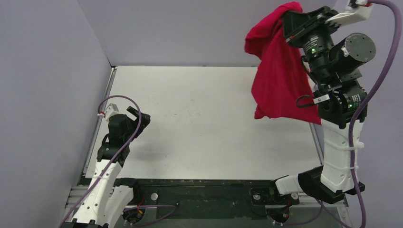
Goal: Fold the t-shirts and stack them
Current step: Move the tshirt to the center of the board, then flatten out the tshirt
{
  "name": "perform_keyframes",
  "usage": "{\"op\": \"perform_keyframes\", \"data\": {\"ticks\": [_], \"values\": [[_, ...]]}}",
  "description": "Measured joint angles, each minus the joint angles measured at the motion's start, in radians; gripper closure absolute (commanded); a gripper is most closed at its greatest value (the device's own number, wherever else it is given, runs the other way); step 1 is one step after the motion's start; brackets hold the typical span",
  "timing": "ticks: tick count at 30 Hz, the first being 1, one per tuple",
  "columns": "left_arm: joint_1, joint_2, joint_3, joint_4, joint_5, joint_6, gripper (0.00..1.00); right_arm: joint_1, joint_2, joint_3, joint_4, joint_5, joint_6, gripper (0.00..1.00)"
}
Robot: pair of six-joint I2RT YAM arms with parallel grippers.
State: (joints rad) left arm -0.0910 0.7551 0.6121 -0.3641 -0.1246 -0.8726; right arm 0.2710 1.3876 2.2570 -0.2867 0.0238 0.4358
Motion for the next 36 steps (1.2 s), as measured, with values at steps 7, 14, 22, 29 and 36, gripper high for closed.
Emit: {"op": "perform_keyframes", "data": {"ticks": [7,14,22,29,36], "values": [[0.0,-0.052,0.0,-0.05,0.013,-0.013,0.02,0.32,0.073,-0.006,-0.035,-0.058,-0.048,1.0],[-0.001,-0.122,0.005,-0.199,-0.059,-0.047,0.02,0.521,0.085,-0.153,-0.039,0.003,-0.135,1.0],[-0.001,-0.183,0.014,-0.287,-0.112,-0.07,0.02,0.421,-0.273,-0.917,-0.005,0.19,-0.06,0.37],[-0.001,-0.077,-0.006,-0.201,-0.011,-0.062,0.02,0.188,-0.393,-1.369,-0.22,0.412,0.117,0.14],[-0.064,0.185,-0.059,-0.042,0.155,-0.018,0.02,0.231,-0.422,-1.374,-0.209,0.386,0.11,0.14]]}}
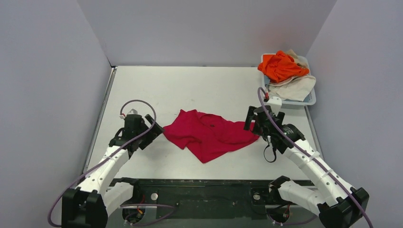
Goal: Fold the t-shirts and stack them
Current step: Flatten out the tshirt
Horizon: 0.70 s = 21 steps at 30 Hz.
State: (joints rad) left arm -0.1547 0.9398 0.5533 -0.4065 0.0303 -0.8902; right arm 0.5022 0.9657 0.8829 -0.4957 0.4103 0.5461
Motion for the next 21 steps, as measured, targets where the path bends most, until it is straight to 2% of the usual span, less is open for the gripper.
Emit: {"op": "perform_keyframes", "data": {"ticks": [5,11,13,17,18,19,21], "values": [[-0.101,0.189,0.047,0.07,-0.026,0.038,0.01,0.098,0.109,-0.008,0.061,-0.095,-0.063,0.14],[-0.108,0.431,0.122,0.159,-0.04,0.059,0.15,0.143,0.302,-0.005,0.117,-0.174,-0.084,0.15],[-0.113,0.488,0.134,0.18,-0.038,0.064,0.23,0.143,0.342,-0.001,0.129,-0.188,-0.084,0.17],[-0.123,0.558,0.168,0.222,-0.021,0.068,0.44,0.144,0.391,0.006,0.148,-0.221,-0.076,0.2],[-0.128,0.57,0.175,0.231,-0.018,0.07,0.55,0.146,0.396,0.006,0.149,-0.227,-0.072,0.2],[-0.134,0.581,0.18,0.238,-0.017,0.073,0.78,0.147,0.403,0.006,0.15,-0.23,-0.067,0.21],[-0.147,0.599,0.185,0.246,-0.016,0.074,0.99,0.148,0.42,0.006,0.156,-0.233,-0.053,0.22]]}}
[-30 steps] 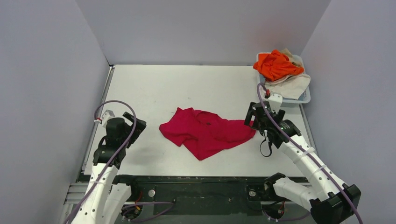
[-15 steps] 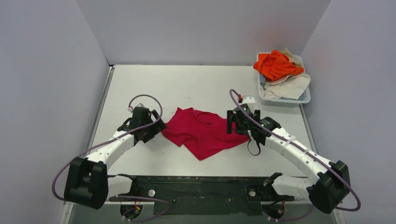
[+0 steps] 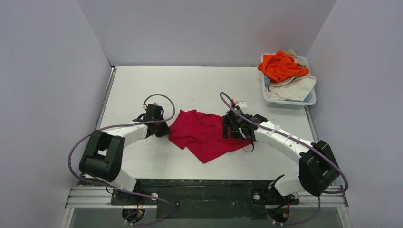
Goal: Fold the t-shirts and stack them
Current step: Flatten out the tshirt
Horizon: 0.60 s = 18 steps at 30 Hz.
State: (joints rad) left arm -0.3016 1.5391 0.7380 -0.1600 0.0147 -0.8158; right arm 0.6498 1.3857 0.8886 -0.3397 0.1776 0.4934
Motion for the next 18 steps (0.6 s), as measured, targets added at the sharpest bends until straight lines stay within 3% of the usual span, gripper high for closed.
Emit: {"op": "perform_keyframes", "data": {"ticks": [8,18], "values": [[-0.029,-0.008,0.0,-0.022,-0.026,0.022,1.0,0.039,0.117,0.079,0.013,0.034,0.031,0.25],[-0.063,-0.151,-0.011,-0.12,-0.121,0.017,1.0,0.145,0.282,0.193,0.019,0.105,0.097,0.42]]}}
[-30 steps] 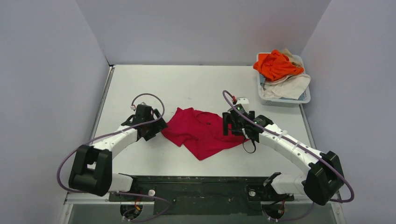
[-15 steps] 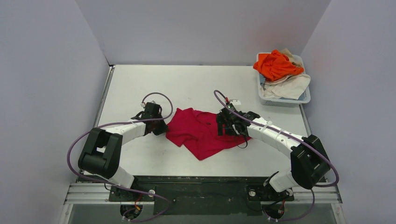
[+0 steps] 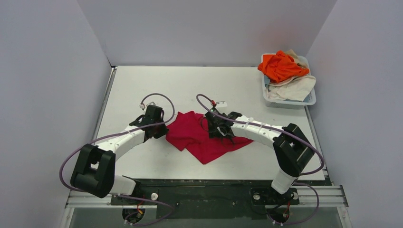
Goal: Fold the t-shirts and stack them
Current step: Flatten out the tshirt
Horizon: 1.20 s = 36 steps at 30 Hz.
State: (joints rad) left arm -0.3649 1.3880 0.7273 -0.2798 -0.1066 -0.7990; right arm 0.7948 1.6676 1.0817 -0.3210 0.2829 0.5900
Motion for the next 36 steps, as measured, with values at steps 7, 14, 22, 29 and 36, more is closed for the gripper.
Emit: {"op": "perform_keyframes", "data": {"ticks": [7,14,22,29,36], "values": [[-0.014,-0.006,0.0,-0.035,-0.027,-0.002,1.0,0.024,0.053,0.003,-0.01,0.01,0.039,0.59],[-0.023,-0.015,0.0,-0.052,-0.05,-0.005,1.0,0.016,0.101,0.003,-0.01,0.026,0.051,0.7],[-0.026,-0.041,0.0,-0.077,-0.078,-0.004,1.0,-0.007,0.099,-0.011,0.012,0.031,0.07,1.0],[-0.026,-0.088,0.043,-0.137,-0.124,-0.002,1.0,-0.032,-0.164,-0.069,-0.005,0.119,0.06,1.0],[-0.026,-0.192,0.192,-0.198,-0.183,0.002,1.0,-0.065,-0.482,-0.016,-0.071,0.251,-0.042,1.0]]}}
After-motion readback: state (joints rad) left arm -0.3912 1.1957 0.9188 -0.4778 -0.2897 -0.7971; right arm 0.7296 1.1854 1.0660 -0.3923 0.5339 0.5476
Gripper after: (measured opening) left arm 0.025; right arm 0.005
